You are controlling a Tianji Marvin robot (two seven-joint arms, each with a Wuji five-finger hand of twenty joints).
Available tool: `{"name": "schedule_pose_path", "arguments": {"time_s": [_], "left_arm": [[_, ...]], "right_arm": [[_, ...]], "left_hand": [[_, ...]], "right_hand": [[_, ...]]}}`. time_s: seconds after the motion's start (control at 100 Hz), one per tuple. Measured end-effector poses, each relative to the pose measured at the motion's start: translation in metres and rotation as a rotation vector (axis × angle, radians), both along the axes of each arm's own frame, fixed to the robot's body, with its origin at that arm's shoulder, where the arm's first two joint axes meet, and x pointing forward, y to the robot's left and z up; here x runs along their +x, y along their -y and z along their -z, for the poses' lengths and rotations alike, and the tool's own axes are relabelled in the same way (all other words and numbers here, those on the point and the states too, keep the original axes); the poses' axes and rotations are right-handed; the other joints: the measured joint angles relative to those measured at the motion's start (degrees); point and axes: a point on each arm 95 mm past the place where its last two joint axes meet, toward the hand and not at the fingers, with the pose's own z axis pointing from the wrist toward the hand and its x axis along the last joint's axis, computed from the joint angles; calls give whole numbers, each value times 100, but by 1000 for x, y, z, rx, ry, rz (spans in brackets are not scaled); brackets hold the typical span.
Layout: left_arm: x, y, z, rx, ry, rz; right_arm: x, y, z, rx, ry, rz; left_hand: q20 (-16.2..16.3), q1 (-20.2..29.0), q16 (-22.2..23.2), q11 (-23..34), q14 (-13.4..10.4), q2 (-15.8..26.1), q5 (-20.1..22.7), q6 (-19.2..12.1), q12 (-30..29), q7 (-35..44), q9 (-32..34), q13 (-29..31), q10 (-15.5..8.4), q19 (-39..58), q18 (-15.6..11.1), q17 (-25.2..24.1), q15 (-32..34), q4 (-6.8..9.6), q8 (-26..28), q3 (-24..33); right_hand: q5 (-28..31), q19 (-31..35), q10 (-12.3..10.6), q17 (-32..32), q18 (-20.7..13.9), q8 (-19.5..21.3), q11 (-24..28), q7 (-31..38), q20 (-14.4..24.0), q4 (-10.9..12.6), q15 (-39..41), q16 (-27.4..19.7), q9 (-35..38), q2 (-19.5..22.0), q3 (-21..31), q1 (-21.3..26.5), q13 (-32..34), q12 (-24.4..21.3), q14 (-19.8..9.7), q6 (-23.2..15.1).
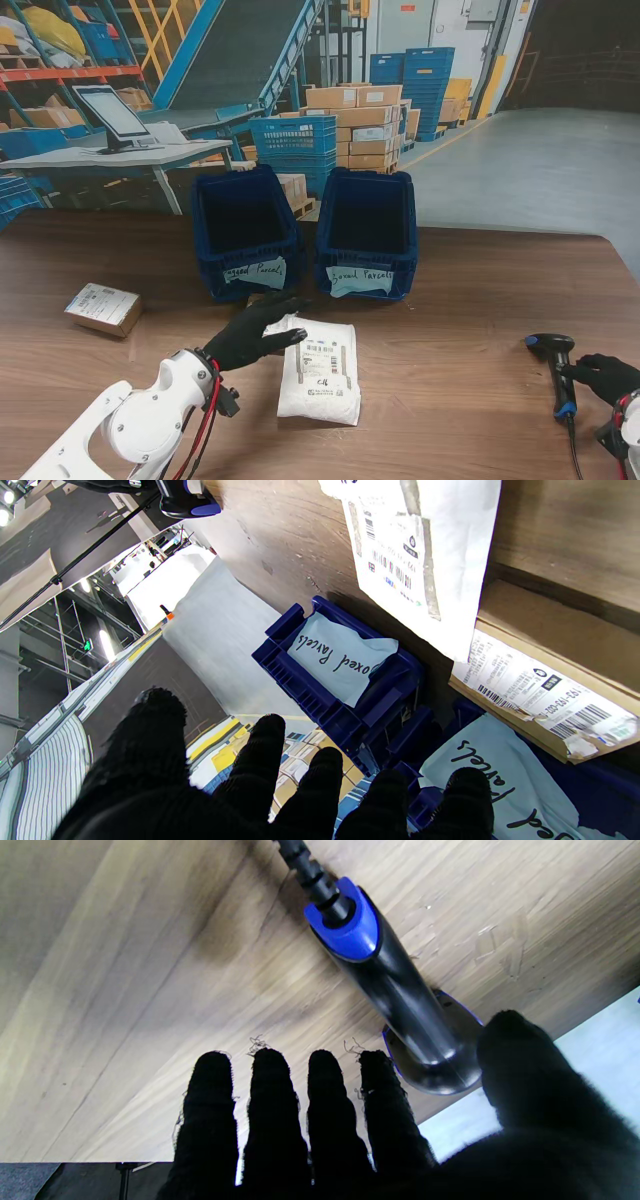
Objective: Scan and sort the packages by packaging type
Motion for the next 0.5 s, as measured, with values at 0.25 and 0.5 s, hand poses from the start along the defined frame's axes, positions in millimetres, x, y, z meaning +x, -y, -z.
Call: {"name": "schedule_pose_path", "arguments": {"time_s": [0.25,0.5], "left_arm": [[0,-3,0,0,-6,-5],[1,-5,0,0,-6,-9]], "right_arm": [[15,1,9,5,-34,-33],[32,1,22,-66,-79,-64]], "left_hand": [[0,0,0,0,0,0,0,0,0,0,0,0,0,0,0,0,0,0,0,0],[0,0,0,0,1,0,0,0,0,0,0,0,0,0,0,0,0,0,0,0]], "right_hand": [[0,0,0,-96,0,3,2,0,-3,0,2,0,-6,-2,51,0,-3,0,0,0],[7,58,13,-33,-3,74,343,10,-4,0,332,10,-7,-102,61,0,83,134,57,7]]}}
